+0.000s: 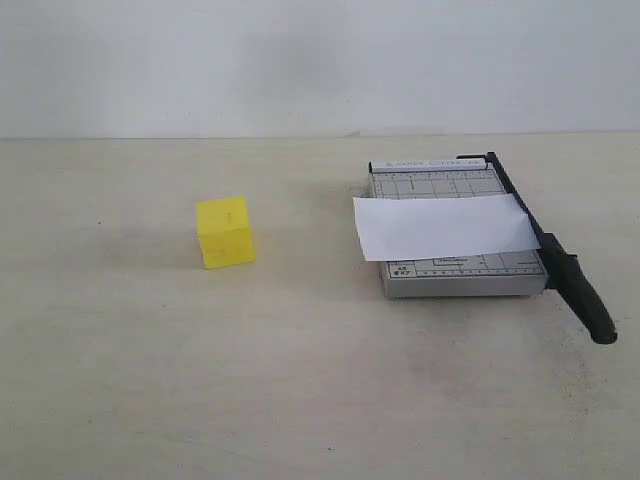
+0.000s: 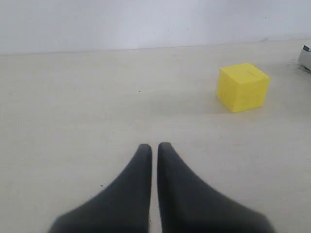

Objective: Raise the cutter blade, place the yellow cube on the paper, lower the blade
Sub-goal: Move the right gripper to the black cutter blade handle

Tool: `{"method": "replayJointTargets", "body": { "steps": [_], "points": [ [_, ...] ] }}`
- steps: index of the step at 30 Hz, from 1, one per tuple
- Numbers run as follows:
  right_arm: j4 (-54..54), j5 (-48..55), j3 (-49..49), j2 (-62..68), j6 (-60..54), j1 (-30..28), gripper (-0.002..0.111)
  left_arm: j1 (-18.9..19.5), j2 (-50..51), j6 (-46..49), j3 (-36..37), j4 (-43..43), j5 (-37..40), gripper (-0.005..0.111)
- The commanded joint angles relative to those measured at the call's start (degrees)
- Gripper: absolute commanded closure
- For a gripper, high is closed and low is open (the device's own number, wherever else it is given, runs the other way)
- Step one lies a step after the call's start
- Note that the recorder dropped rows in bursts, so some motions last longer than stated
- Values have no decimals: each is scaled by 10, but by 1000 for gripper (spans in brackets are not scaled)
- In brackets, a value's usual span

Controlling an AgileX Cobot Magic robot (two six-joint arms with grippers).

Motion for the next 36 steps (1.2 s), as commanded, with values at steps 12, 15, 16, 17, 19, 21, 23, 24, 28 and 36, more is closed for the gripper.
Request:
{"method": "replayJointTargets", "body": {
  "steps": [12,15,16,17,19,21,23,24,28,36],
  "points": [
    [1,-102,0,-4,32,1,108,2,-1,-6,-1,-4,-9,102],
    [4,-7,-20,-4,45,1,108,2,-1,-6,-1,-4,-9,102],
    [4,60,-44,-4,44,1,106,2,-1,-6,-1,-4,-9,102],
    [4,109,-65,2,41,1,101,2,-1,-6,-1,-4,-9,102],
    [6,139,-94,40,35,1,86,2,-1,-6,-1,-4,-9,102],
    [-25,198,-139,90,20,1,68,2,-1,-6,-1,-4,-9,102],
    [-69,243,-190,154,21,1,50,2,-1,-6,-1,-4,-10,102],
    [-91,268,-218,189,32,1,45,2,-1,-6,-1,-4,-10,102],
    [-135,354,-318,351,43,1,43,2,-1,-6,-1,-4,-10,102],
    [-137,443,-479,678,-71,1,43,2,-1,-6,-1,-4,-10,102]
  ]
}}
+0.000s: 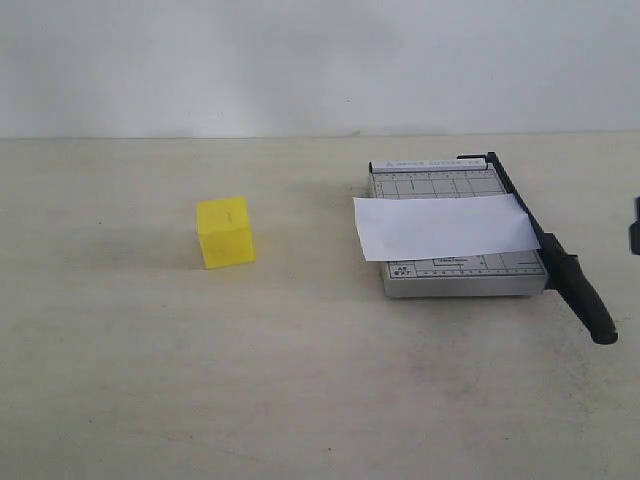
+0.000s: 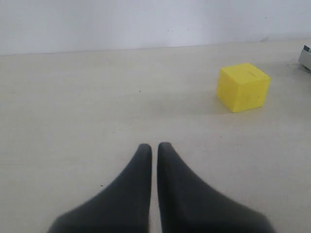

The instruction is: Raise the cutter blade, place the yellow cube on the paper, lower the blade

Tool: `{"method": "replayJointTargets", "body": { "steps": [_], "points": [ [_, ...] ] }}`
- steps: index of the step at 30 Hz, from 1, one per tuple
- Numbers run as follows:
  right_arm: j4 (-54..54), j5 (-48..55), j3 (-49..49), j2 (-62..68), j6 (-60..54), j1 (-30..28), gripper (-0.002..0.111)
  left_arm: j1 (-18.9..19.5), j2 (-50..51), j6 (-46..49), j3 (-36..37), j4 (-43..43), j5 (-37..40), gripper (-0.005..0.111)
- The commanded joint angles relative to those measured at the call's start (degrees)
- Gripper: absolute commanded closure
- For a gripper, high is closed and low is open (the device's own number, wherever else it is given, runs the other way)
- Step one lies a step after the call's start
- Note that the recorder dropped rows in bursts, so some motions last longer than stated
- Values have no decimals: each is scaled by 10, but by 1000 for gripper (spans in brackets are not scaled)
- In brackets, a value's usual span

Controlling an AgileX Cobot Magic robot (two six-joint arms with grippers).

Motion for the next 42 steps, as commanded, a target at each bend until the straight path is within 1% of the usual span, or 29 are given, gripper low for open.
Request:
{"method": "replayJointTargets", "body": {
  "steps": [1,6,12,19,30,32,33,37,39,40,42],
  "points": [
    [-7,51,-82,163,-59,1,43,2,-1,-6,-1,-4,-10,102],
    [-7,67,-126,268,-90,1,43,2,-1,-6,-1,-4,-10,102],
    [-7,51,-128,343,-107,1,43,2,-1,-6,-1,-4,-10,102],
    [-15,7,-128,387,-123,1,43,2,-1,-6,-1,-4,-10,102],
    [-20,-16,-128,447,-131,1,44,2,-1,-6,-1,-4,-10,102],
    [-20,-20,-128,447,-131,1,49,2,-1,-6,-1,-4,-10,102],
    [-20,-20,-128,447,-132,1,56,2,-1,-6,-1,-4,-10,102],
    [-20,-18,-128,447,-138,1,93,2,-1,-6,-1,-4,-9,102],
    [-20,-20,-128,444,-138,1,106,2,-1,-6,-1,-4,-9,102],
    [-20,-24,-128,440,-138,1,109,2,-1,-6,-1,-4,-9,102],
    [-20,-40,-128,423,-138,1,107,2,-1,-6,-1,-4,-9,102]
  ]
}}
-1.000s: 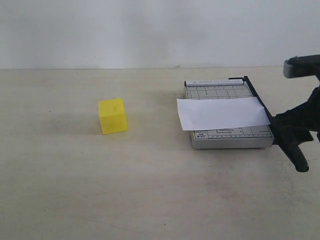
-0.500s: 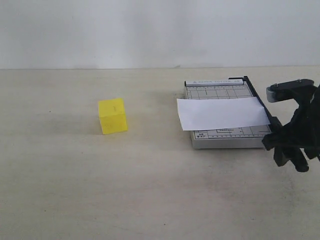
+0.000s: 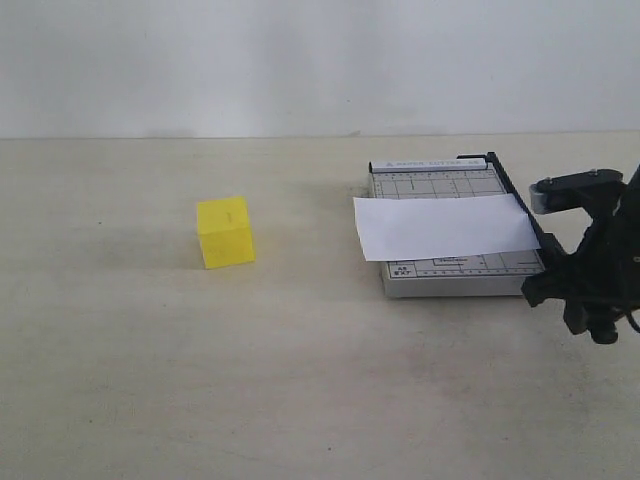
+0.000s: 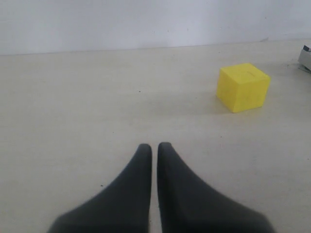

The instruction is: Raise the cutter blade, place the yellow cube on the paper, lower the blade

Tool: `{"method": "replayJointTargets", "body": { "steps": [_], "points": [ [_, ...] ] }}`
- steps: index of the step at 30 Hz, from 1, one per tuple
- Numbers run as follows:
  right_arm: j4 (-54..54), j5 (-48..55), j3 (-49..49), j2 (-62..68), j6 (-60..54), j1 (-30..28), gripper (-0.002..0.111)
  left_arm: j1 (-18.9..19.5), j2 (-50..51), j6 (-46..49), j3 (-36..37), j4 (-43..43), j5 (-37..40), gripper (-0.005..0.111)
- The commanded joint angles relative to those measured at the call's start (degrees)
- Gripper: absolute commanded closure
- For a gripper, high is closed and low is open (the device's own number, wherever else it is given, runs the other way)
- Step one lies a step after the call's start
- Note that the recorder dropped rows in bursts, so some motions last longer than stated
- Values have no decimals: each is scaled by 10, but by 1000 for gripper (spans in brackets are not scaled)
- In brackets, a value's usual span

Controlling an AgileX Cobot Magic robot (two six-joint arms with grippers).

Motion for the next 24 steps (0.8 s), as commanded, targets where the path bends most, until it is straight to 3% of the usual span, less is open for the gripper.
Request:
{"method": "replayJointTargets", "body": {
  "steps": [1,11,21,24],
  "points": [
    [-6,-29,-5,-36,-18,2,106,2,-1,-6,-1,-4,-9,102],
    [-6,-30,-76,-145,-26,2,106,2,-1,-6,-1,-4,-10,102],
    [19,34,-97,-157,-79,2,105,2,-1,-6,-1,-4,-10,102],
    [54,50,-97,-157,-109,2,97,2,-1,-6,-1,-4,-9,102]
  ]
}}
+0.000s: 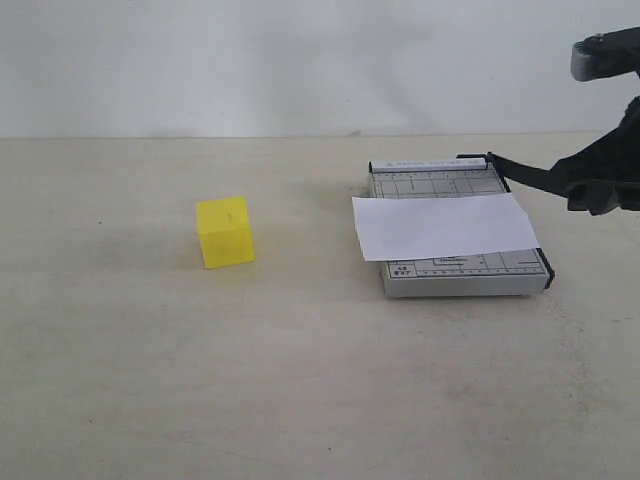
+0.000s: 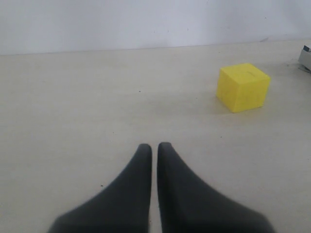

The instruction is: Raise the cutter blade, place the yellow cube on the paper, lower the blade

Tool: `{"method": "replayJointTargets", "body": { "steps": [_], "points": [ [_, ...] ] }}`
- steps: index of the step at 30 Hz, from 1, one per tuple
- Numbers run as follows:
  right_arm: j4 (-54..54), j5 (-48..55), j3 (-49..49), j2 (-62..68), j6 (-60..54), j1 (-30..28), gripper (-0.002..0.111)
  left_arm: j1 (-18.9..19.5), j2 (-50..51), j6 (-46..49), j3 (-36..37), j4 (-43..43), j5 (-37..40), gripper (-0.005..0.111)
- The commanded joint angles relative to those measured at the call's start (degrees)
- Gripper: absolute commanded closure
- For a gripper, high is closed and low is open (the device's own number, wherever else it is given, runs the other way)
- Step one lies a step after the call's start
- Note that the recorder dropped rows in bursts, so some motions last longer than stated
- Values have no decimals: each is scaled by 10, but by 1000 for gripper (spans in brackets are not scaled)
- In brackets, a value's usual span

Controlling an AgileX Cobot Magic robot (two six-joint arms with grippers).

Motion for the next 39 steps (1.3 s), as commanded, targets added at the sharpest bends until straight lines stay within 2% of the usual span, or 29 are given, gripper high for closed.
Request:
{"method": "replayJointTargets", "body": {
  "steps": [1,2,4,7,11,19,26,28,31,35,36,39],
  "points": [
    [68,16,-13,-16,-99,5,88,2,-1,-6,-1,-4,-9,102],
    [99,29,-13,-16,-126,5,66,2,-1,-6,-1,-4,-9,102],
    [116,9,-13,-16,-130,5,35,2,-1,-6,-1,-4,-9,102],
    [99,-42,-14,-18,-130,5,43,2,-1,-6,-1,-4,-9,102],
    [30,-73,-14,-18,-122,5,43,2,-1,-6,-1,-4,-10,102],
    [-21,-125,-34,-62,-78,5,43,2,-1,-6,-1,-4,-10,102],
    [4,-96,-38,-248,-49,5,44,2,-1,-6,-1,-4,-9,102],
    [32,-107,3,-331,-62,5,52,2,-1,-6,-1,-4,-9,102],
    [88,-123,122,-473,-83,5,78,2,-1,-6,-1,-4,-10,102],
    [123,-130,244,-602,-83,5,104,2,-1,-6,-1,-4,-10,102],
    [130,-130,273,-632,-77,5,108,2,-1,-6,-1,-4,-10,102],
    [136,-130,345,-709,-53,5,108,2,-1,-6,-1,-4,-10,102]
  ]
}}
